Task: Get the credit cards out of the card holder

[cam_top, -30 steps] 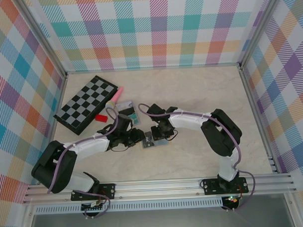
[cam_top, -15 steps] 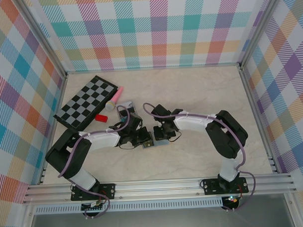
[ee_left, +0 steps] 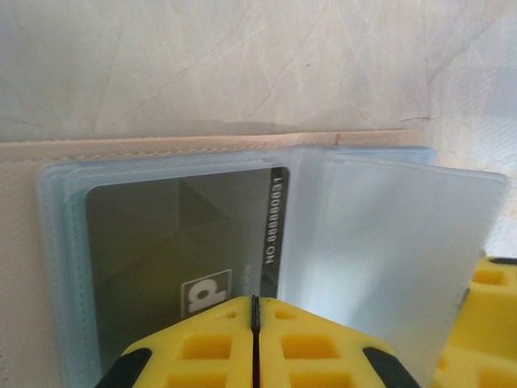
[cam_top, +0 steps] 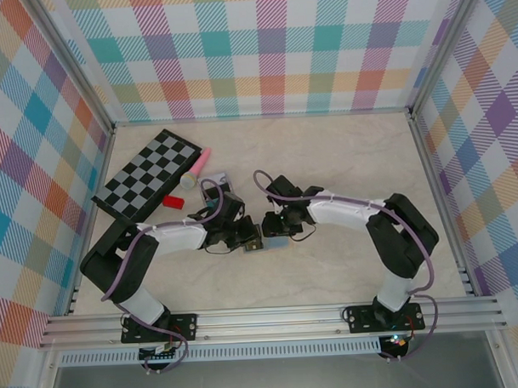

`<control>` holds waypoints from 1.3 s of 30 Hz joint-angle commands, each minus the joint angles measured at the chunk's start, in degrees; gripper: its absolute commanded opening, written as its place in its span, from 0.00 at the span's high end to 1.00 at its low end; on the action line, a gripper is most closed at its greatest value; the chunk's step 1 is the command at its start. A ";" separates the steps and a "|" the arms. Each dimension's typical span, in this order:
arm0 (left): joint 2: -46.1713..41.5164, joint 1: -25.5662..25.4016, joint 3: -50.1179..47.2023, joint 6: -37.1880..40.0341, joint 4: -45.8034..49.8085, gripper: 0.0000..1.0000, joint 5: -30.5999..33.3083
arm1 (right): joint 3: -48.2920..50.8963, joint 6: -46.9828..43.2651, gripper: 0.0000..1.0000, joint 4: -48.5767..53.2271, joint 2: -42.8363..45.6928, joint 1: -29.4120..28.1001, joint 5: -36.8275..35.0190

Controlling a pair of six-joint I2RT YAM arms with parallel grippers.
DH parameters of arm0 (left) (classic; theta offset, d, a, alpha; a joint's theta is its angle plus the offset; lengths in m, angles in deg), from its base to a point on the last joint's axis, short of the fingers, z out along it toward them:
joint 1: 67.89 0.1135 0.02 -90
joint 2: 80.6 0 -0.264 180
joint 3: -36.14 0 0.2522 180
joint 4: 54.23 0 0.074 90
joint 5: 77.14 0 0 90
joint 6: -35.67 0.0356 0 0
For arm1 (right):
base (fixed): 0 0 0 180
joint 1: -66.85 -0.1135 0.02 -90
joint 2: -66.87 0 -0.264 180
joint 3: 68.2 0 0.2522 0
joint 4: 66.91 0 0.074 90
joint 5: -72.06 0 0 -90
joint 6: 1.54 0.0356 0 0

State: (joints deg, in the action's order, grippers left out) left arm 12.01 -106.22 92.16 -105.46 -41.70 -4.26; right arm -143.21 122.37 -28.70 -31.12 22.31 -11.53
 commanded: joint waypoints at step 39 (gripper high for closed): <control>-13.63 3.22 -5.70 2.79 8.76 0.91 10.16 | -5.09 -0.69 0.70 -3.00 -5.60 0.59 11.34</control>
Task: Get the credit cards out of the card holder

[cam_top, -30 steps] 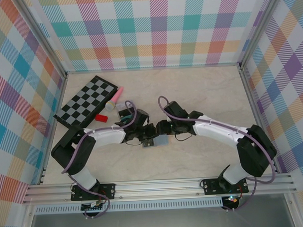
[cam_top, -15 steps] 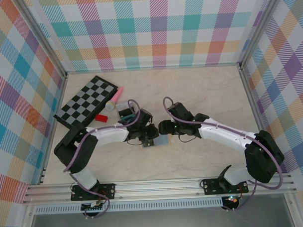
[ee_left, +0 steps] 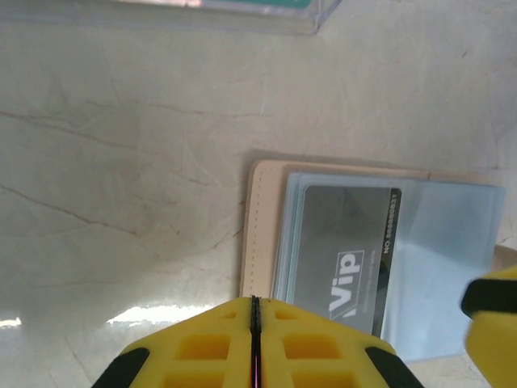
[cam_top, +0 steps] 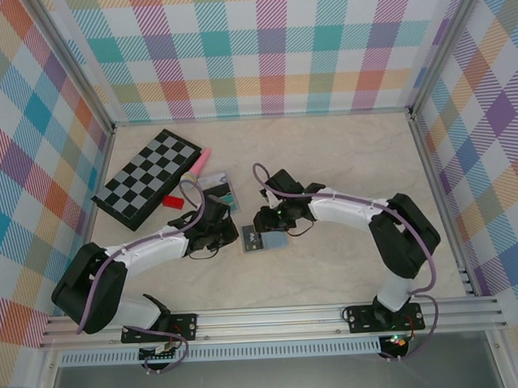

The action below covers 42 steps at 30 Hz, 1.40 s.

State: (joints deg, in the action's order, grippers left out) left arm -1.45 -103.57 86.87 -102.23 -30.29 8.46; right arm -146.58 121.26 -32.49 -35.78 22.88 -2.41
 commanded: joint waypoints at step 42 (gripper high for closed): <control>8.74 0.79 2.50 -1.67 -3.07 0.94 -6.55 | -2.51 0.60 0.82 0.53 -7.68 1.43 4.33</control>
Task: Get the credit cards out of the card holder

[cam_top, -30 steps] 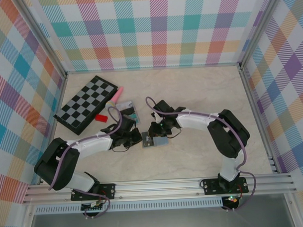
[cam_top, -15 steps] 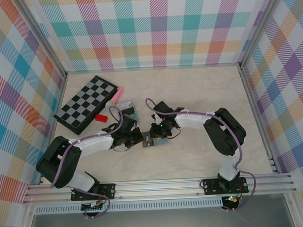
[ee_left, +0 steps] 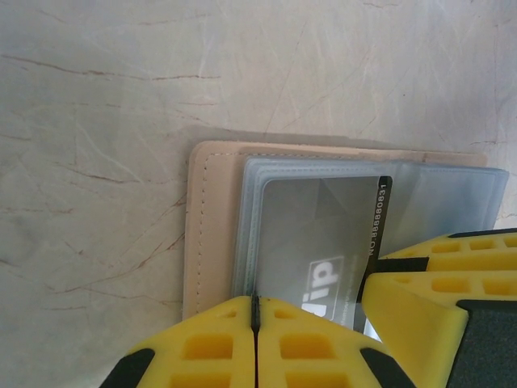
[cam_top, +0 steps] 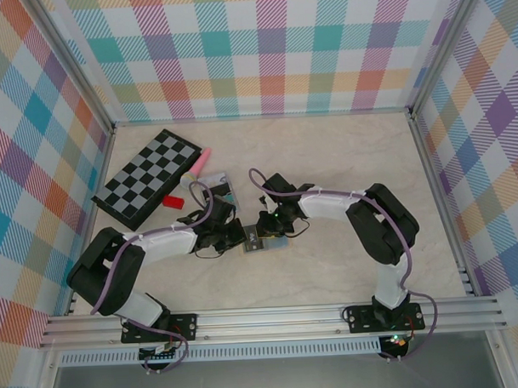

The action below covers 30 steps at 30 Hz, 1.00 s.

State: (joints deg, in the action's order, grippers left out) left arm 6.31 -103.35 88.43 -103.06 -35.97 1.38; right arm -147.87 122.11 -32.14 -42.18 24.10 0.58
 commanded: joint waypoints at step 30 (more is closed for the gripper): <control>1.34 0.58 0.05 -1.15 3.87 0.92 1.53 | -0.27 -0.96 0.94 -1.95 0.65 0.37 3.88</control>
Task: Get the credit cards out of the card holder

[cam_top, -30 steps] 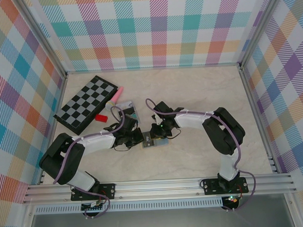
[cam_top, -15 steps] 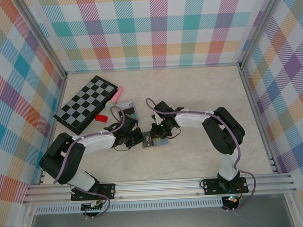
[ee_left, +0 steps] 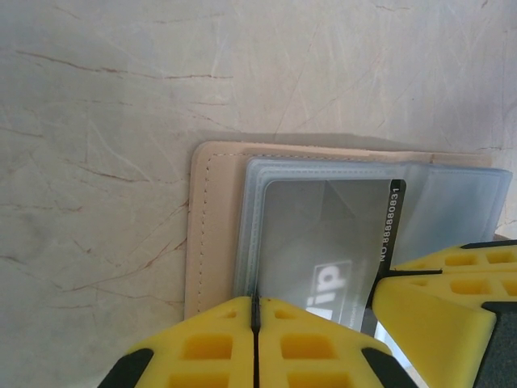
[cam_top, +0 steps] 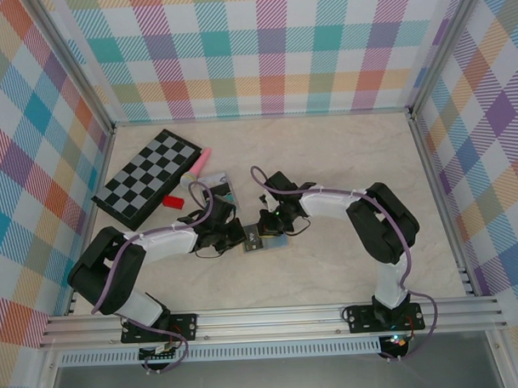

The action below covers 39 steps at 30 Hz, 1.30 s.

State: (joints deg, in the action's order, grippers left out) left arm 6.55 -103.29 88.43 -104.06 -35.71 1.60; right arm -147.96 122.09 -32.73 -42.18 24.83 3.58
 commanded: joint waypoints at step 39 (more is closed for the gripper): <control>-0.32 0.00 3.48 3.36 -0.49 0.92 -3.67 | -0.18 -1.28 0.73 3.76 0.08 0.89 -5.00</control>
State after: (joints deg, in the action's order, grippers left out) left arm 4.19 -103.31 89.93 -101.83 -34.49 0.13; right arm -146.89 121.41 -30.82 -40.57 25.50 -1.45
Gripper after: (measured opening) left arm 0.083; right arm 0.267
